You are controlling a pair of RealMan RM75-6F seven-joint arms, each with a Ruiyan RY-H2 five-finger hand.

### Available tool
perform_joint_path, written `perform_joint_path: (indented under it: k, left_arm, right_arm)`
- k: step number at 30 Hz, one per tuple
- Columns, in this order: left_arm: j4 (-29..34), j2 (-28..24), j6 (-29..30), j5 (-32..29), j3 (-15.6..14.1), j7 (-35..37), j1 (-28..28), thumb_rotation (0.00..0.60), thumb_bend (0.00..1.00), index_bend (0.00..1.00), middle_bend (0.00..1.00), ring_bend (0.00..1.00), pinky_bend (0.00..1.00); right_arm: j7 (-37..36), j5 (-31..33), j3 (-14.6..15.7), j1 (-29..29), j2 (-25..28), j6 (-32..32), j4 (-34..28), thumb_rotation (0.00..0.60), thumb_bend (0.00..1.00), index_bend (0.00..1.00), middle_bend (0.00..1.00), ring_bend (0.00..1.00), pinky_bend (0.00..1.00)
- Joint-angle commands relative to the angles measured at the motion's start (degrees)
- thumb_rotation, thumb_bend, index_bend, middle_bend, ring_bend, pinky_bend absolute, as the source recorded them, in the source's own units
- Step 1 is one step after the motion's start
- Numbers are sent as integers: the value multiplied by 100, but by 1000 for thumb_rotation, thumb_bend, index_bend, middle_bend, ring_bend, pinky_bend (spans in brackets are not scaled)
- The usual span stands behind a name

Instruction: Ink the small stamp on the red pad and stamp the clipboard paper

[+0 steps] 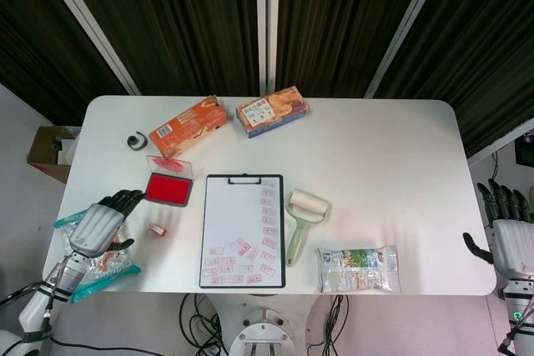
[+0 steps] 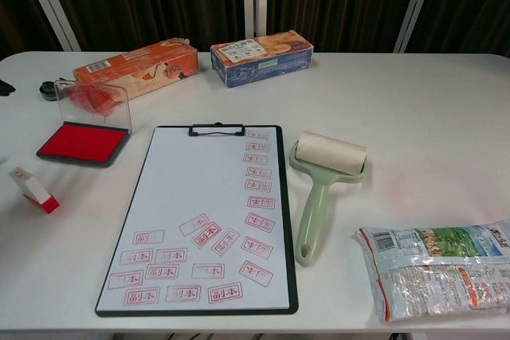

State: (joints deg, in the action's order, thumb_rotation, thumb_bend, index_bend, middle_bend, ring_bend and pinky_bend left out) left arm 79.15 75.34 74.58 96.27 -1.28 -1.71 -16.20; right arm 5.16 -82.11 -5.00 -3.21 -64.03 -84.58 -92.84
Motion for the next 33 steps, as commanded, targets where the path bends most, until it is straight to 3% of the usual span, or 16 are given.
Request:
perform_joint_path:
  k: [1, 5, 16, 33]
  left_arm:
    - [-221, 204, -38, 104, -58, 107, -100, 600, 21, 183, 215, 241, 464]
    - [-523, 474, -92, 168, -103, 204, -197, 600, 52, 222, 261, 292, 505]
    - [-1194, 979, -180, 192, -186, 319, -364, 600, 118, 279, 327, 310, 517]
    - [-1726, 1327, -73, 141, -257, 322, -423, 600, 204, 432, 435, 358, 563]
  right_arm:
    - [13, 10, -9, -18, 17, 27, -30, 600, 173, 0, 0, 0, 0]
    - [70, 38, 9, -58, 66, 136, -105, 600, 175, 0, 0, 0, 0]
    - [147, 91, 20, -57, 98, 156, -183, 600, 175, 0, 0, 0, 0]
    - [173, 196, 31, -59, 87, 225, -175, 600, 176, 0, 0, 0, 0]
